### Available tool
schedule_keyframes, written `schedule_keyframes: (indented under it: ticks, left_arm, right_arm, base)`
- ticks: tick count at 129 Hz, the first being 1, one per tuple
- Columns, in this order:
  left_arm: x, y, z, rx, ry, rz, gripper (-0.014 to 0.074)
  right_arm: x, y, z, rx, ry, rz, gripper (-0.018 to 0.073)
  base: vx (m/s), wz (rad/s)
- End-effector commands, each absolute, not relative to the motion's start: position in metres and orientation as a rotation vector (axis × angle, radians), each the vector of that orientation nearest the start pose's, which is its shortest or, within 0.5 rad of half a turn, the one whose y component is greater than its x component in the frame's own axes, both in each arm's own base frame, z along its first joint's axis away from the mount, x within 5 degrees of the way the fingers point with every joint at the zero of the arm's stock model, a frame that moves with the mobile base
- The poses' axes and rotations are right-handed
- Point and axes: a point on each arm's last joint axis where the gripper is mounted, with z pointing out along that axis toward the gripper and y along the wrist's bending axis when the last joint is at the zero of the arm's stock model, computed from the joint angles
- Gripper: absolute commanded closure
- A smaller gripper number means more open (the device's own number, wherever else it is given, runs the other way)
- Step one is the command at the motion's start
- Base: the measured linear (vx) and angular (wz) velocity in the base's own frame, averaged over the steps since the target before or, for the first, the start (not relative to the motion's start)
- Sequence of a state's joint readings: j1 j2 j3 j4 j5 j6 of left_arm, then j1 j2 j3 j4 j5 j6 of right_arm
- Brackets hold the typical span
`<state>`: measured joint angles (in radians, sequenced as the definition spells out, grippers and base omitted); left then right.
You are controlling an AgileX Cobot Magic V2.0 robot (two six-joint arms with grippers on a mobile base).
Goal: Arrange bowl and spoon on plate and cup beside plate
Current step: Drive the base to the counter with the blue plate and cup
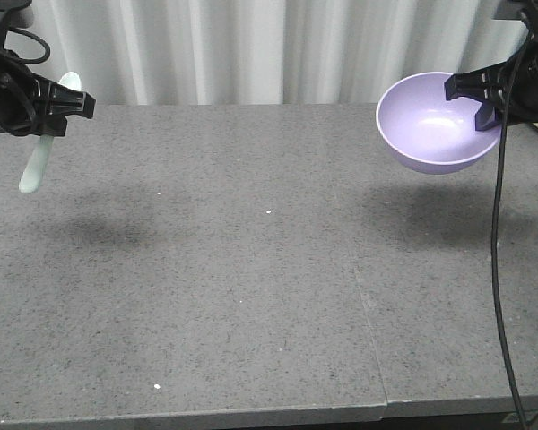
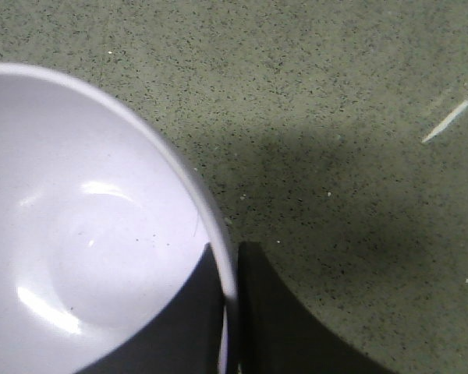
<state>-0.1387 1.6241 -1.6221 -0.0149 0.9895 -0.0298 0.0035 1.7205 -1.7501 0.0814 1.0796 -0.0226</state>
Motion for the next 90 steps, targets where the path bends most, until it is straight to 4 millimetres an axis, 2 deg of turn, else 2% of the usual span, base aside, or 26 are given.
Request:
schedule_keyframes:
  ticks: [1,38,90]
  left_arm:
    - [0.3455,-0.0516,0.4021,0.128,2.352,-0.111,0.0604]
    - [0.3455,-0.0516,0.4021,0.128,2.352,-0.111,0.0604]
    - [0.3455,-0.0516,0.4021,0.128,2.352,-0.111,0.0604]
  right_arm:
    - [0.3682,0.0061,0.4036,-0.013,2.407,0.091,0.0563]
    - [0.3681,0.0062,0.4036,-0.013,2.408,0.092,0.0563]
    - [0.3681,0.0062,0.4036,-0.013,2.408,0.092,0.0563]
  base:
    - [-0.01,-0.14]
    - [0.0,-0.23]
    - [0.02,-0.4]
